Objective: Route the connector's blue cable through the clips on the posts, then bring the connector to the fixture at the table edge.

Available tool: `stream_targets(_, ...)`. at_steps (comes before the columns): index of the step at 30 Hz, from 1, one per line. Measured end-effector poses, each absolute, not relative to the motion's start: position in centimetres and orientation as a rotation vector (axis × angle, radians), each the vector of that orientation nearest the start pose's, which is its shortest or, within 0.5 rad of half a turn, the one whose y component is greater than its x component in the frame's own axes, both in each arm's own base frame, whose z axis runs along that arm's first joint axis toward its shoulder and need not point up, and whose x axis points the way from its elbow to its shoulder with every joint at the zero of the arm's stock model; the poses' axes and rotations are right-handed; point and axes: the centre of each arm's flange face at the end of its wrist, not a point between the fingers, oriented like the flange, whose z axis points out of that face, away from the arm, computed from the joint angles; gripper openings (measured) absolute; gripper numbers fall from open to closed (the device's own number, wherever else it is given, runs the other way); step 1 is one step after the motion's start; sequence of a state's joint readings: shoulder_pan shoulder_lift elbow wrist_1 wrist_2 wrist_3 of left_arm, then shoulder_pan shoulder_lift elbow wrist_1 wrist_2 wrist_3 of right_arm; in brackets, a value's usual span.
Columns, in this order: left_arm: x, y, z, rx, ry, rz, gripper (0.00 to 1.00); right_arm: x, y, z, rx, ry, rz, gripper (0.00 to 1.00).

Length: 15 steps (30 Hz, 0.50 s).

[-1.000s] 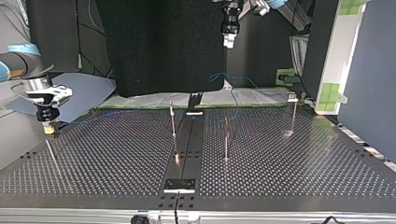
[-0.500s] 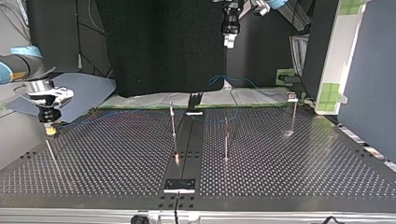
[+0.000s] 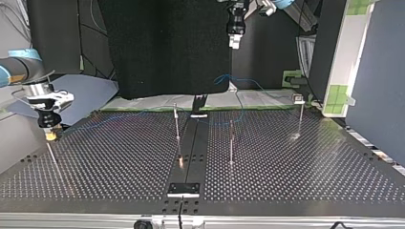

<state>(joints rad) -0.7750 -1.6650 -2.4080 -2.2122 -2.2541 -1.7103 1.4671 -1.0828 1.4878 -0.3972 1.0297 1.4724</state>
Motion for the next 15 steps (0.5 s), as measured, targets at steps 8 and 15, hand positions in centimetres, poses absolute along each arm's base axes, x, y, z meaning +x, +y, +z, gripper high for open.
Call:
stream_targets(8, 20.23, -29.55, 17.11, -0.039, 1.574, -0.179, 1.0, 11.67, -66.1, 28.46, 1.552, -0.887, 1.455, 0.0)
stream_targets(15, 20.32, -29.48, 17.09, -0.041, 1.575, -0.175, 1.0, 11.63, -66.18, 28.47, 1.548, -0.889, 1.457, 0.0)
